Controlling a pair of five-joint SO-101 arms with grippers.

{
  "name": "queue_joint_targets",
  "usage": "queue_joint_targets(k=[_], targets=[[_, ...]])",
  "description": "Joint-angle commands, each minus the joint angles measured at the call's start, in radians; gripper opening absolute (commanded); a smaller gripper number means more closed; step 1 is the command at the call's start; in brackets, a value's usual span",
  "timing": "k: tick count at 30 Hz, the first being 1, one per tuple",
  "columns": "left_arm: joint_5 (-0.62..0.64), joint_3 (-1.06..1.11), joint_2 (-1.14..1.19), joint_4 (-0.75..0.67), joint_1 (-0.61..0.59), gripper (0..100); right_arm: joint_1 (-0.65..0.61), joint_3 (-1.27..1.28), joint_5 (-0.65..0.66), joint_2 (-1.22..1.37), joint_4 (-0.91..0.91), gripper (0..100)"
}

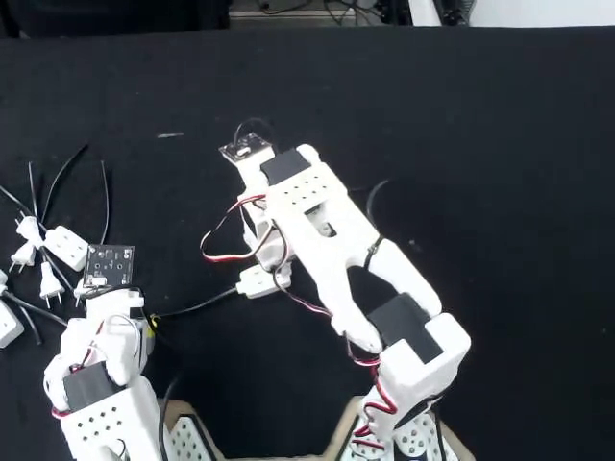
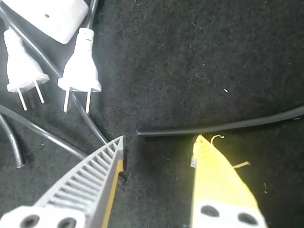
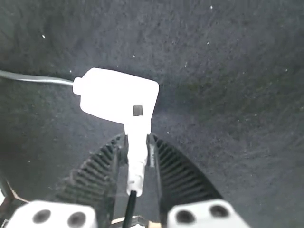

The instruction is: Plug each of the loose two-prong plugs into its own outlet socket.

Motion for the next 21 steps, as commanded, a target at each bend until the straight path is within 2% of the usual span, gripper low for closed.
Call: queue_joint_targets(k=[1, 15, 21], targets=[[-0.009, -0.002, -0.005, 0.005, -0.015, 23, 0.012, -0.056, -0.011, -0.007, -0.021, 1.0], [-0.009, -0.002, -0.005, 0.005, -0.015, 23, 0.015, -0.047, -0.015, -0.005, -0.014, 1.0], [-0.009, -0.002, -0.005, 0.005, -0.015, 23, 0.015, -0.047, -0.075, -0.005, -0.012, 1.0]])
